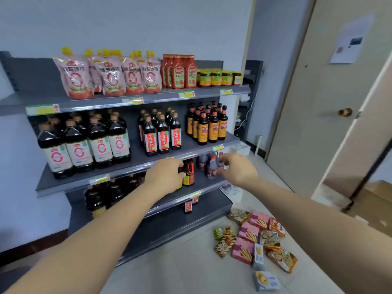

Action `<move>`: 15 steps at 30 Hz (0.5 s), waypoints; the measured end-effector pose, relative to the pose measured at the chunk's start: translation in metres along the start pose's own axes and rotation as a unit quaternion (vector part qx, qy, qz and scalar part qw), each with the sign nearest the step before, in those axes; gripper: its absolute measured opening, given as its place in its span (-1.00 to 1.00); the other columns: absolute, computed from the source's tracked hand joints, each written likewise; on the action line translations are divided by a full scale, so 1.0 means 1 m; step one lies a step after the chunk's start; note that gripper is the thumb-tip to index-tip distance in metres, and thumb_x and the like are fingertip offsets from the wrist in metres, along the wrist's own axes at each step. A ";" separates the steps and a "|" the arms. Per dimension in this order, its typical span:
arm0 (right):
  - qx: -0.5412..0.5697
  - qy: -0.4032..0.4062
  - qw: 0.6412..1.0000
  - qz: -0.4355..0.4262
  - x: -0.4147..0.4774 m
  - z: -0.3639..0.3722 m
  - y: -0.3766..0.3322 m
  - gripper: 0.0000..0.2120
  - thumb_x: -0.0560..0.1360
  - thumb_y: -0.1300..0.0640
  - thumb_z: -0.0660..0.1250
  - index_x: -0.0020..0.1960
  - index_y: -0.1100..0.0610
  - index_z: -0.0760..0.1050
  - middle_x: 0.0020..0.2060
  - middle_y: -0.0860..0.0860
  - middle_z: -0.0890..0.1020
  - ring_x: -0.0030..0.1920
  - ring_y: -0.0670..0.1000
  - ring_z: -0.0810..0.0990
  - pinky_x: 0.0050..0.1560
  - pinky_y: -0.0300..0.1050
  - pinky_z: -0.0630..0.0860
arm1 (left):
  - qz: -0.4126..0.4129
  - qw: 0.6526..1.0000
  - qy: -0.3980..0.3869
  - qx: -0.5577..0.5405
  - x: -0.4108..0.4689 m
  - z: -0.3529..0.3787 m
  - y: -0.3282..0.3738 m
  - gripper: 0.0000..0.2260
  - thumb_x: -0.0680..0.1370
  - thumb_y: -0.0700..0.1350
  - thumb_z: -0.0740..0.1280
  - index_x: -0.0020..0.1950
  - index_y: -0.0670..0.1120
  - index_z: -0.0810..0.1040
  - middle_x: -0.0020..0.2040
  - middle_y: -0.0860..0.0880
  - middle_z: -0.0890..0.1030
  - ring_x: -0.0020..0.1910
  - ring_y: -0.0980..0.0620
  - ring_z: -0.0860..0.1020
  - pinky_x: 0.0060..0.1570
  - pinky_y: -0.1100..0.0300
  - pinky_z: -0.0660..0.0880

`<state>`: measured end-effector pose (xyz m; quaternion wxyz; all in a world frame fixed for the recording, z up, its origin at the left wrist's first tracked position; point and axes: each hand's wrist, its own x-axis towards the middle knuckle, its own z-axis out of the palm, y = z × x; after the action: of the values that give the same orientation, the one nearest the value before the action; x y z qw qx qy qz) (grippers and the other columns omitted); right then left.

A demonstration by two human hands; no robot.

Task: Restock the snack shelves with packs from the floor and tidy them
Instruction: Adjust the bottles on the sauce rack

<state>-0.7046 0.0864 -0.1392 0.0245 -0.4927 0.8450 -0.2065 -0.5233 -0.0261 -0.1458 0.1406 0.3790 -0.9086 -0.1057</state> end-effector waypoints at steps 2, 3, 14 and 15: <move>-0.006 0.002 0.999 0.036 0.014 0.000 0.026 -0.72 0.50 0.09 0.35 0.20 0.08 0.52 0.12 0.06 0.60 0.11 0.12 0.56 0.06 -0.01 0.53 | 0.025 0.999 -0.019 -0.004 0.032 0.019 0.012 -0.70 0.58 -0.01 0.27 0.28 -0.06 0.51 0.23 -0.06 0.55 0.19 -0.08 0.51 0.09 0.00 0.51; -0.011 0.002 0.998 0.055 0.020 0.000 0.039 -0.71 0.50 0.09 0.34 0.22 0.07 0.51 0.13 0.05 0.59 0.13 0.11 0.56 0.08 -0.01 0.53 | 0.036 0.999 -0.030 -0.007 0.047 0.028 0.018 -0.70 0.58 -0.01 0.28 0.28 -0.06 0.51 0.23 -0.06 0.56 0.19 -0.09 0.51 0.10 0.00 0.51; -0.025 0.004 0.973 0.227 0.074 0.011 0.189 -0.69 0.51 0.02 0.35 0.24 0.03 0.49 0.17 0.02 0.57 0.09 0.07 0.57 0.05 -0.02 0.56 | 0.144 0.981 -0.128 -0.018 0.182 0.144 0.102 -0.76 0.56 -0.02 0.28 0.18 -0.07 0.53 0.17 -0.08 0.58 0.14 -0.11 0.53 0.04 0.03 0.51; -0.020 0.001 0.971 0.238 0.081 0.014 0.206 -0.69 0.52 0.03 0.35 0.24 0.03 0.48 0.17 0.02 0.57 0.08 0.07 0.57 0.01 -0.04 0.56 | 0.148 0.980 -0.134 -0.019 0.195 0.157 0.111 -0.77 0.56 -0.01 0.28 0.16 -0.06 0.54 0.16 -0.07 0.58 0.13 -0.11 0.54 0.00 0.05 0.50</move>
<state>-0.9117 0.1020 -0.2159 0.0623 -0.2775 0.9421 -0.1778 -0.7806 -0.0759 -0.2260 0.0389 0.2197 -0.9631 -0.1505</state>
